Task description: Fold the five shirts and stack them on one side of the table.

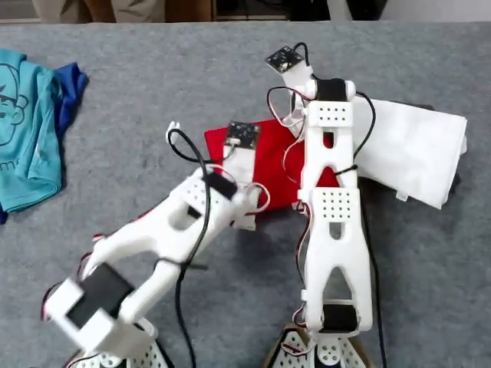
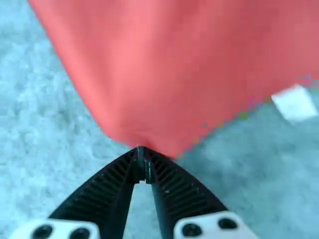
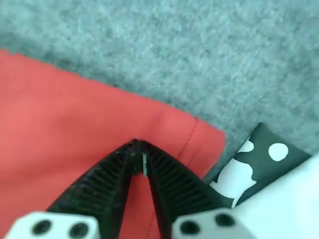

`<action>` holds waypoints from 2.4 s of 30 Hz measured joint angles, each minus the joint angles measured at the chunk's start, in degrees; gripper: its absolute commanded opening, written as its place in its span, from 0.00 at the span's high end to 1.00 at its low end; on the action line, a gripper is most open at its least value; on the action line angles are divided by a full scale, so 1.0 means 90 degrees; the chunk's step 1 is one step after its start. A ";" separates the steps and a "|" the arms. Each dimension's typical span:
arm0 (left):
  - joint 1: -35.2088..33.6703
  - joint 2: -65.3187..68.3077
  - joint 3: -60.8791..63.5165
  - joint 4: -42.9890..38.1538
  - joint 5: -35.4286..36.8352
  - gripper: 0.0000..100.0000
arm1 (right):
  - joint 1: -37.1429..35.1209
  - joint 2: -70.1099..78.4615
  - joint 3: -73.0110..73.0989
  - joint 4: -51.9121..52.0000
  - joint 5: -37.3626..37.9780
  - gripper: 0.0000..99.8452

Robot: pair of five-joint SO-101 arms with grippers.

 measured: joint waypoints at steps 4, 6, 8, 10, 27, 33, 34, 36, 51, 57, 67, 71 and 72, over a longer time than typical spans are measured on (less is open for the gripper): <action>0.0244 -0.0625 0.0801 -0.0527 0.0000 0.98 | 0.0000 0.0000 0.0000 -0.0029 0.0010 1.00; 0.0215 -0.0733 0.1104 -0.0762 0.0000 0.98 | 0.0000 0.0000 0.0000 -0.0029 0.0010 1.00; -0.0107 -0.0801 0.1162 -0.0840 0.0000 0.98 | 0.0000 0.0000 -0.0068 0.0020 0.0010 1.00; -0.0567 -0.0967 0.1074 -0.0811 0.0000 0.98 | 0.0000 -0.0029 -0.0107 0.0156 0.0010 1.00; -0.0713 0.0205 -0.0176 -0.0606 0.0000 0.98 | 0.0000 -0.0781 0.0107 0.0283 -0.0244 1.00; -0.0557 0.0811 0.0098 -0.1289 0.0000 0.98 | 0.0010 0.0029 -0.0010 -0.0391 -0.0479 1.00; -0.0557 0.0811 0.0098 -0.1289 0.0000 0.98 | 0.0010 0.0029 -0.0059 -0.0400 -0.0488 1.00; -0.0557 0.0713 0.0107 -0.1299 0.0000 0.98 | 0.0000 0.0029 -0.0059 -0.0381 -0.0488 1.00; -0.1582 -0.0488 -0.1592 -0.0772 -0.0508 0.98 | 0.0254 -0.3331 0.0889 0.0713 -0.0977 1.00; -0.2149 0.1328 -0.2315 -0.1192 -0.0518 0.98 | 0.0274 -0.4962 0.3673 0.0713 -0.0987 1.00; -0.2159 0.3956 -0.4904 -0.0147 -0.0518 0.98 | 0.0537 -0.7121 0.7902 -0.0166 -0.0977 1.00; -0.2256 0.4571 -0.5578 0.0244 -0.0518 0.98 | 0.0635 -0.7814 0.9748 -0.1133 -0.0694 1.00; -0.2276 0.4679 -0.5695 0.0303 -0.0518 0.98 | 0.0645 -0.7941 1.0227 -0.1426 -0.0615 1.00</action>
